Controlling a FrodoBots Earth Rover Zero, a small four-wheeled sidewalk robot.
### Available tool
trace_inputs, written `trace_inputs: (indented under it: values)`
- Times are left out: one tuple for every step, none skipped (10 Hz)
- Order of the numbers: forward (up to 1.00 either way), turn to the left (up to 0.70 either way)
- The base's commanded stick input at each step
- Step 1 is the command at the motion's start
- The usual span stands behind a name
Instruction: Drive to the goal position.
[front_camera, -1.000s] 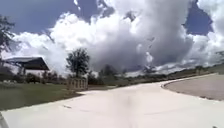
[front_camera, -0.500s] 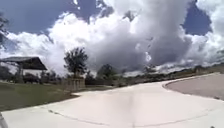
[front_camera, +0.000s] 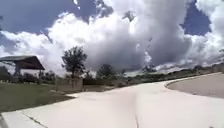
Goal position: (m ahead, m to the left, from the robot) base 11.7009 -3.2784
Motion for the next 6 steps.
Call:
trace_inputs:
  values:
    - [0.85, 0.00]
    - [0.85, 0.00]
    - [0.85, 0.00]
    - [0.85, 0.00]
    - [0.85, 0.00]
    - [0.85, 0.00]
